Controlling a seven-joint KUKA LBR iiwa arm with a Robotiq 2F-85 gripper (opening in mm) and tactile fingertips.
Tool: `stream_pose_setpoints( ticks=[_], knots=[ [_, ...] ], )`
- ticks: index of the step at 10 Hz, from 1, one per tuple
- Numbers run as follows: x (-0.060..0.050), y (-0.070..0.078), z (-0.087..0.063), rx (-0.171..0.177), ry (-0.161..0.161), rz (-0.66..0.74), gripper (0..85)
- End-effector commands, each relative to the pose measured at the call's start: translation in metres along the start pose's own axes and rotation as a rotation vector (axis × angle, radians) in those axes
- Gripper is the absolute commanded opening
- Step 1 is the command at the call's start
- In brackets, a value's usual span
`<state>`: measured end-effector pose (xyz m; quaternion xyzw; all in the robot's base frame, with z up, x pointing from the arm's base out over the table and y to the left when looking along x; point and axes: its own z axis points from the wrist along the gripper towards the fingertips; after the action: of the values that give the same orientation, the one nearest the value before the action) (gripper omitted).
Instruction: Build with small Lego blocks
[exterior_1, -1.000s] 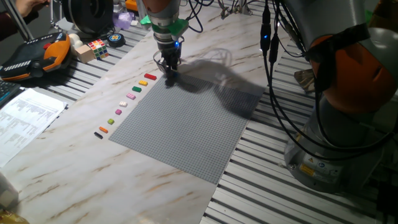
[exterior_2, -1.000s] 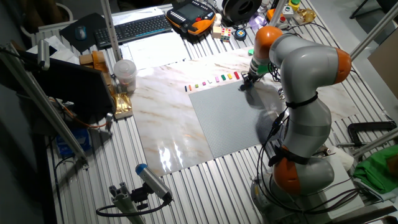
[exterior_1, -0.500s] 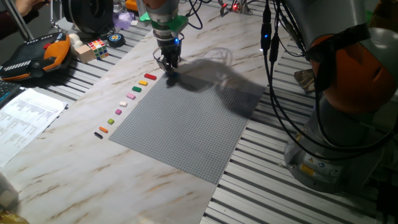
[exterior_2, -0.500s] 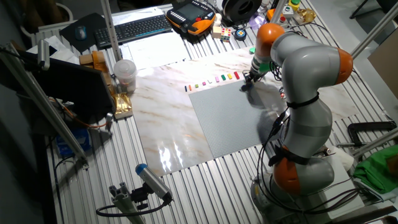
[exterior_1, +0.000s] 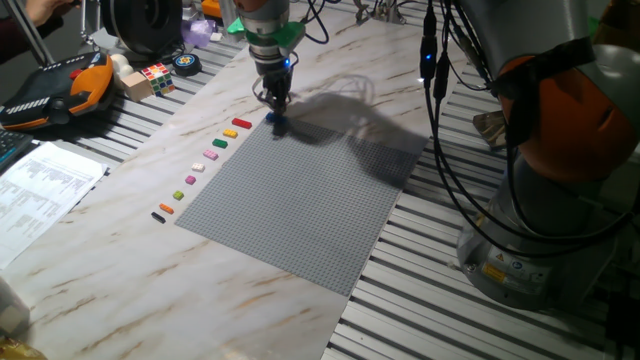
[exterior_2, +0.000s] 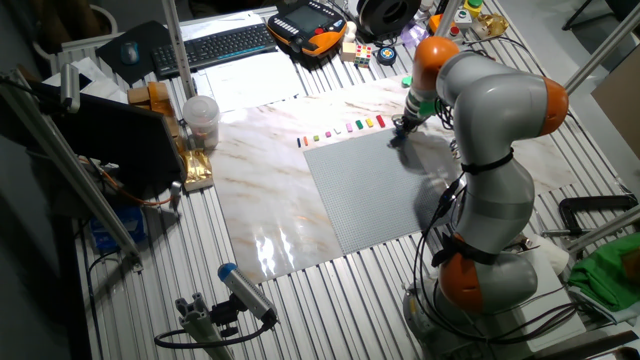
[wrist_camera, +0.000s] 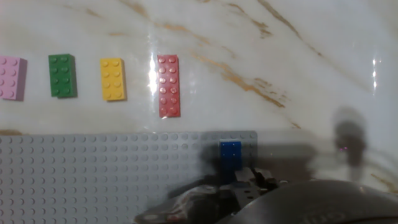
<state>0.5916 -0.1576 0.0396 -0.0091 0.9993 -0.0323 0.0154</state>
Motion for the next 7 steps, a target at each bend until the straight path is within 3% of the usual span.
stream_pose_setpoints(
  ticks=[1, 7],
  knots=[
    [-0.0001, 0.0008, 0.0009, 0.000, 0.000, 0.001, 0.7],
    [-0.0007, 0.0042, 0.0079, -0.001, -0.012, 0.003, 0.7]
  ],
)
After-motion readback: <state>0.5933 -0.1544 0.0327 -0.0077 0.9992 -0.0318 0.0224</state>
